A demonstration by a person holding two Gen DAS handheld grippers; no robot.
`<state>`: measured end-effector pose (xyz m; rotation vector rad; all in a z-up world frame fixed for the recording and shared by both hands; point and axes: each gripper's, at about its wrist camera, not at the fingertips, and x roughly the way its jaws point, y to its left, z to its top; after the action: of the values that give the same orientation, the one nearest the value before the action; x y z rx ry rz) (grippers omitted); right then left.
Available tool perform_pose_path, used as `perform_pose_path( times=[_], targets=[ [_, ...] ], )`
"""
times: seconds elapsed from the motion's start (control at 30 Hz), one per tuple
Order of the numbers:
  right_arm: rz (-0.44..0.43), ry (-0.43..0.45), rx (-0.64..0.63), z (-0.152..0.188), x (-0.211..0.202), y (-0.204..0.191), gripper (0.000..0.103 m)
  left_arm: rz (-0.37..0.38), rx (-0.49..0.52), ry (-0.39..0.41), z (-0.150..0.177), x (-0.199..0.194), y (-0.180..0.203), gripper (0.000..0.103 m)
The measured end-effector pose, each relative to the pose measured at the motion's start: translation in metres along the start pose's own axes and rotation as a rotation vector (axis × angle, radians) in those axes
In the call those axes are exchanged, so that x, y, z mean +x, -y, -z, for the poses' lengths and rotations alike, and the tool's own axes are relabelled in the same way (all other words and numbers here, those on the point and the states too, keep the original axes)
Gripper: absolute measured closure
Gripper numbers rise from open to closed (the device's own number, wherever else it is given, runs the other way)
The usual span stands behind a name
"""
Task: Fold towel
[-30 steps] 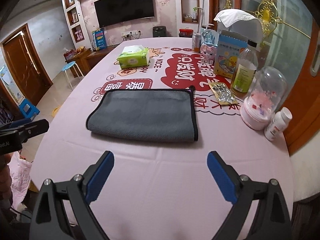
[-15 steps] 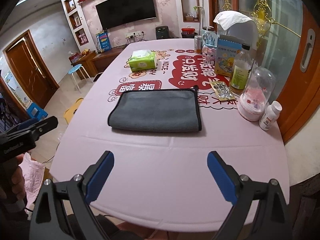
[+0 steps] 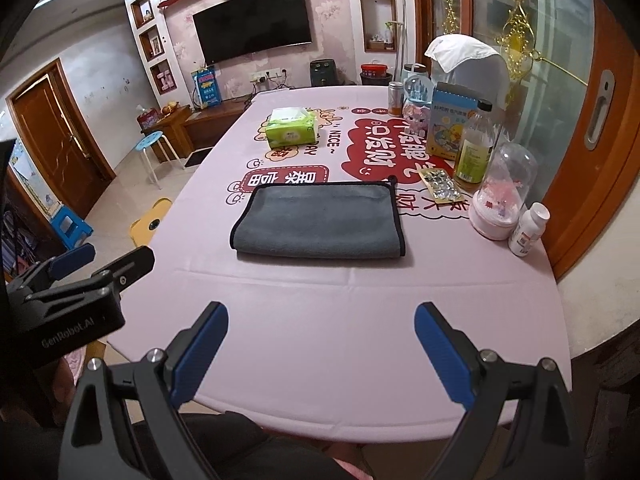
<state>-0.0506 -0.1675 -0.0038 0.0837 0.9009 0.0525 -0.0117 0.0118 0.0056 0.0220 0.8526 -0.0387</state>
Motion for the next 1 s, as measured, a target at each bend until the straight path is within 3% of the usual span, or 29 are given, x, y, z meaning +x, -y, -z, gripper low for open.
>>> perform_pose_path(
  times=[0.3,0.37,1.0],
  targets=[
    [0.081,0.016,0.032,0.004,0.003,0.004,0.008,-0.033,0.023,0.009,0.004,0.002,0.009,0.008],
    [0.092,0.018,0.033,0.005,0.004,0.005,0.008,-0.036,0.030,0.011,0.003,0.004,0.011,0.004],
    [0.092,-0.005,0.032,0.000,0.017,0.007,0.008,-0.048,0.043,0.029,-0.004,0.009,0.022,0.002]
  ],
)
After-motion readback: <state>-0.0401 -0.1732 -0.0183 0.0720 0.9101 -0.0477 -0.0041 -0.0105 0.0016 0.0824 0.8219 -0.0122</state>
